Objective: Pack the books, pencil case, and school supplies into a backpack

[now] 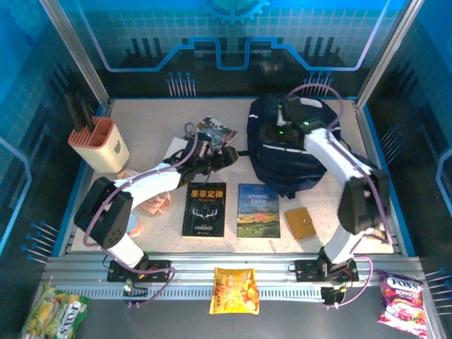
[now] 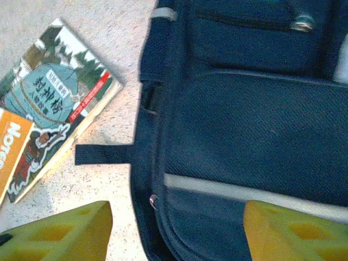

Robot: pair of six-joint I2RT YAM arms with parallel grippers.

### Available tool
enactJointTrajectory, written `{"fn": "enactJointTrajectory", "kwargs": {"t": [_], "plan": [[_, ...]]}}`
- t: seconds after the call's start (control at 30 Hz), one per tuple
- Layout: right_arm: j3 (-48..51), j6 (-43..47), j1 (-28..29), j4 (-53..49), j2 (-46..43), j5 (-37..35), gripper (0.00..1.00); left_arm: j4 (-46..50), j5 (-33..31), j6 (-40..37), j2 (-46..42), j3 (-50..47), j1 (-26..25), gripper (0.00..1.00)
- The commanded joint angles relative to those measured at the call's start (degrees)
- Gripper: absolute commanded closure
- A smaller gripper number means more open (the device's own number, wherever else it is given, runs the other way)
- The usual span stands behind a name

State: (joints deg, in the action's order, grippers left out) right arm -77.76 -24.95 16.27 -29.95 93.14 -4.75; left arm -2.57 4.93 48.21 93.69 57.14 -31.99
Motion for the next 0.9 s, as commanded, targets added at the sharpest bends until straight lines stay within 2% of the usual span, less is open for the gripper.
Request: {"fn": "enactJointTrajectory", "kwargs": {"t": [0.0, 0.13, 0.3, 0.63, 0.73, 0.87], "plan": [[11.35, -5.18, -5.65, 7.65, -9.23, 2.43, 0.31, 1.69, 1.97, 6.62, 3.74, 2.58, -3.56, 0.17], [22.89, -8.12, -12.08, 9.62, -18.45, 3.34, 0.29, -1.05, 3.82, 10.89, 8.65, 6.17, -7.35, 0.20], [32.27, -11.18, -18.62, 11.65, -24.43, 6.91, 0.28, -0.22, 4.05, 14.83, 15.19, 11.95, -8.94, 0.21], [35.90, -12.84, -22.05, 13.70, -25.14, 10.90, 0.27, 3.27, 1.80, 19.69, 26.35, 22.66, -8.96, 0.21], [36.12, -13.02, -22.43, 13.94, -25.03, 10.74, 0.27, 1.44, 2.67, 21.85, 28.32, 23.09, -8.90, 0.26], [36.09, -12.98, -22.94, 13.96, -25.08, 10.56, 0.27, 2.03, 2.01, 20.04, 28.84, 25.13, -8.76, 0.40]]}}
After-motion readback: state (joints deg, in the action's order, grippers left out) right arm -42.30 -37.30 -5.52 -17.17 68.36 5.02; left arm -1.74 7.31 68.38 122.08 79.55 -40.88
